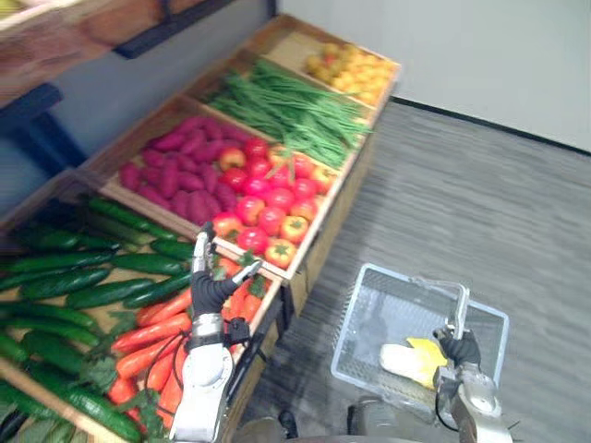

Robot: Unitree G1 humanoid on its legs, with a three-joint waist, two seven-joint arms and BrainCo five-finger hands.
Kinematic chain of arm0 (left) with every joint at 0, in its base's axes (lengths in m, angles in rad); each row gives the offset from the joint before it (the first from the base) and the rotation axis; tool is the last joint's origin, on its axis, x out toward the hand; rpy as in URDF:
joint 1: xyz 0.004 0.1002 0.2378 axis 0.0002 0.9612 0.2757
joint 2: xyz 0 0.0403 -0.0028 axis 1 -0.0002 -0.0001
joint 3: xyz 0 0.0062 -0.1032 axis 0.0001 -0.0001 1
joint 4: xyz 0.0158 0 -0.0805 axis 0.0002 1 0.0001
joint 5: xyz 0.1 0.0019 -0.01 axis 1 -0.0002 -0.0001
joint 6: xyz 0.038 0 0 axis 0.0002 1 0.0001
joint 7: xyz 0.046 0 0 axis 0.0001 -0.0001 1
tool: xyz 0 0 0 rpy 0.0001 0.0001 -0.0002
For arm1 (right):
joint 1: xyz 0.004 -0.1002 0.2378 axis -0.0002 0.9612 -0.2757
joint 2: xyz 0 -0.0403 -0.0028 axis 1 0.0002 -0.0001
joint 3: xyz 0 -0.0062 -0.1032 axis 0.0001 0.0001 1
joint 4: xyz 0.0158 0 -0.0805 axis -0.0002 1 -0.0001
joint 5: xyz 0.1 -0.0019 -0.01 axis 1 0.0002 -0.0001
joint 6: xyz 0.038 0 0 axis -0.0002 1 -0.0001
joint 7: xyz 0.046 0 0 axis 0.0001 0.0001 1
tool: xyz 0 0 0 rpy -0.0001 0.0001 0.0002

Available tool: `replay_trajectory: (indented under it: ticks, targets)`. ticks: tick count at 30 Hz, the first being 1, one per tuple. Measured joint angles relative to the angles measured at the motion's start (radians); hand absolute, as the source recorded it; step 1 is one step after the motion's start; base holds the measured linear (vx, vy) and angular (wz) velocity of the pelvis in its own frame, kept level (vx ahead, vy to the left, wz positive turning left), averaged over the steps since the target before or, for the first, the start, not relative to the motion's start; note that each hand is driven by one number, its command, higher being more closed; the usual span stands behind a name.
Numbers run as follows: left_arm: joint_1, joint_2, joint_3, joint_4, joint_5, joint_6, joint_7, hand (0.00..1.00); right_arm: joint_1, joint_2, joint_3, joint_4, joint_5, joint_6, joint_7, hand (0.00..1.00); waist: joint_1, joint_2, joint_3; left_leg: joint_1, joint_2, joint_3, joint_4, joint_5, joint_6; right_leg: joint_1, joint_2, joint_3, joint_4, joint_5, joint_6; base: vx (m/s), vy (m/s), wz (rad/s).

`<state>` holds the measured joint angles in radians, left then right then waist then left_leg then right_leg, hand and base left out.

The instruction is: Pick vegetable in the basket

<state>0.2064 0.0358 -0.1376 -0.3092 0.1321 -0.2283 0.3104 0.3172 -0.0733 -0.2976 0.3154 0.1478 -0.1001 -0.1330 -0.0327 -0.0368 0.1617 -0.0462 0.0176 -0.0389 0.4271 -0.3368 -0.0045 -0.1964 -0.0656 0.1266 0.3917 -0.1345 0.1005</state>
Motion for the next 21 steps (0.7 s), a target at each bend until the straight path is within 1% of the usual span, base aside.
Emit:
replay_trajectory:
  ticks: [1,2,3,4,5,6,7,8,9,10,11,12,13,14,15,16,17,18,20,21]
  targets:
    - [0.018,-0.011,-0.001,-0.004,0.000,0.001,0.000,0.00,0.007,-0.008,0.001,0.021,0.003,0.001,0.002,1.00,0.018,0.028,-0.019,-0.034,0.045,-0.012,0.022,0.000,-0.010,0.005,0.013,-0.067,-0.021,0.000,-0.012,0.18,-0.258,1.16]
    - [0.020,-0.017,-0.007,-0.004,0.000,0.001,-0.001,0.00,0.012,-0.014,0.000,0.022,0.010,0.001,0.005,1.00,0.039,0.044,-0.022,-0.045,0.064,-0.012,0.011,0.010,-0.026,0.006,0.018,-0.101,-0.034,0.004,-0.020,0.16,-0.279,1.18]
    - [0.020,-0.027,-0.010,-0.004,0.000,0.001,-0.002,0.00,0.010,-0.017,0.000,0.030,0.011,0.001,0.008,1.00,0.055,0.054,-0.020,-0.047,0.082,-0.009,-0.032,0.033,-0.061,0.016,0.016,-0.139,-0.050,0.008,-0.027,0.09,-0.242,0.91]
    - [0.022,-0.032,-0.009,-0.004,0.000,0.001,-0.002,0.00,0.009,-0.017,0.000,0.039,0.011,0.001,0.010,1.00,0.057,0.054,-0.020,-0.047,0.090,-0.009,-0.051,0.049,-0.069,0.024,0.015,-0.159,-0.061,0.012,-0.033,0.05,-0.248,0.92]
    - [0.024,-0.036,-0.009,-0.004,-0.001,0.000,-0.003,0.00,0.010,-0.018,-0.003,0.062,0.019,-0.001,0.009,1.00,0.066,0.052,-0.019,-0.054,0.102,-0.009,-0.077,0.074,-0.073,0.043,0.013,-0.195,-0.084,0.017,-0.042,0.00,-0.174,0.79]
    - [0.023,-0.035,-0.009,-0.004,-0.001,0.000,-0.004,0.00,0.018,-0.019,-0.004,0.069,0.030,-0.001,0.010,1.00,0.072,0.050,-0.018,-0.066,0.107,-0.005,-0.078,0.084,-0.068,0.057,0.012,-0.221,-0.104,0.019,-0.044,-0.02,-0.127,0.82]
    - [0.022,-0.035,-0.007,-0.004,-0.001,0.000,-0.004,0.00,0.024,-0.018,-0.004,0.073,0.041,-0.001,0.010,1.00,0.072,0.047,-0.017,-0.081,0.112,0.002,-0.077,0.093,-0.065,0.065,0.007,-0.247,-0.117,0.021,-0.048,-0.04,-0.073,0.79]
    - [0.020,-0.034,-0.003,-0.004,-0.002,0.000,-0.004,0.00,0.025,-0.013,-0.008,0.079,0.051,-0.001,0.009,1.00,0.070,0.038,-0.012,-0.094,0.119,0.036,-0.079,0.103,-0.046,0.069,-0.006,-0.274,-0.123,0.022,-0.050,-0.05,-0.042,0.78]
    - [0.017,-0.034,0.005,-0.004,-0.002,0.001,-0.005,0.00,0.022,-0.009,-0.010,0.095,0.064,-0.001,0.008,1.00,0.071,0.029,-0.006,-0.103,0.143,0.103,-0.081,0.102,-0.019,0.069,-0.018,-0.296,-0.121,0.022,-0.050,-0.07,-0.006,0.83]
    - [0.016,-0.034,0.018,-0.004,-0.002,0.001,-0.005,0.00,0.023,-0.006,-0.011,0.103,0.079,-0.001,0.006,1.00,0.067,0.021,-0.002,-0.107,0.182,0.199,-0.081,0.103,-0.012,0.071,-0.034,-0.323,-0.119,0.022,-0.050,-0.10,0.053,0.89]
    - [0.013,-0.033,0.033,-0.004,-0.002,0.001,-0.004,0.00,0.023,0.000,-0.021,0.103,0.083,-0.001,0.004,1.00,0.056,0.013,0.002,-0.108,0.210,0.289,-0.086,0.104,-0.012,0.073,-0.055,-0.350,-0.117,0.024,-0.048,-0.09,0.074,0.80]
    - [0.013,-0.032,0.036,-0.004,-0.002,0.001,-0.004,0.00,0.022,0.002,-0.023,0.106,0.088,-0.001,0.004,1.00,0.049,0.009,0.002,-0.107,0.219,0.328,-0.092,0.106,-0.011,0.073,-0.066,-0.359,-0.117,0.026,-0.044,-0.08,0.124,0.76]
    - [0.009,-0.029,0.056,-0.003,-0.002,0.003,-0.005,0.00,0.018,0.004,-0.024,0.117,0.088,-0.001,0.004,1.00,0.043,-0.002,0.000,-0.100,0.227,0.392,-0.115,0.123,-0.020,0.072,-0.086,-0.372,-0.124,0.032,-0.037,-0.05,0.089,0.50]
    - [0.007,-0.028,0.062,-0.003,-0.002,0.003,-0.005,0.00,0.017,0.004,-0.027,0.126,0.088,-0.001,0.004,1.00,0.044,-0.005,-0.001,-0.096,0.225,0.404,-0.133,0.148,-0.029,0.074,-0.088,-0.373,-0.132,0.036,-0.030,-0.04,0.097,0.45]
    - [0.007,-0.022,0.074,0.002,0.000,0.003,-0.005,0.00,0.012,0.005,-0.044,0.147,0.089,-0.003,0.004,1.00,0.045,-0.006,-0.002,-0.089,0.214,0.398,-0.161,0.205,-0.056,0.086,-0.088,-0.370,-0.154,0.046,-0.024,-0.02,0.103,0.18]
    - [0.007,0.000,0.088,0.030,0.003,0.003,-0.005,0.00,0.007,0.005,-0.047,0.184,0.089,-0.003,0.004,1.00,0.048,-0.020,-0.008,-0.071,0.192,0.397,-0.194,0.224,-0.057,0.102,-0.093,-0.354,-0.184,0.058,-0.018,-0.01,0.107,0.14]
    - [0.007,0.013,0.103,0.058,0.012,0.004,-0.007,0.00,-0.002,0.006,-0.047,0.213,0.089,-0.003,0.004,1.00,0.046,-0.026,-0.014,-0.059,0.178,0.396,-0.221,0.240,-0.059,0.112,-0.095,-0.340,-0.207,0.065,-0.013,0.01,0.113,0.08]
    - [0.001,0.045,0.122,0.103,0.031,0.006,-0.010,0.00,-0.020,0.005,-0.047,0.245,0.089,-0.003,0.005,1.00,0.043,-0.029,-0.018,-0.046,0.164,0.395,-0.252,0.262,-0.067,0.125,-0.095,-0.337,-0.235,0.078,-0.024,0.01,0.082,0.07]
    - [-0.026,0.082,0.151,0.188,0.052,0.009,-0.025,0.00,-0.035,0.005,-0.049,0.272,0.089,-0.003,0.005,1.00,0.039,-0.032,-0.020,-0.027,0.145,0.396,-0.289,0.287,-0.066,0.127,-0.096,-0.326,-0.257,0.091,-0.022,0.02,0.057,0.03]
    - [-0.046,0.107,0.170,0.253,0.068,0.018,-0.026,0.00,-0.050,-0.001,-0.049,0.294,0.089,-0.003,0.006,1.00,0.028,-0.032,-0.020,-0.021,0.137,0.396,-0.311,0.308,-0.064,0.127,-0.095,-0.318,-0.268,0.099,-0.028,0.00,0.000,0.00]
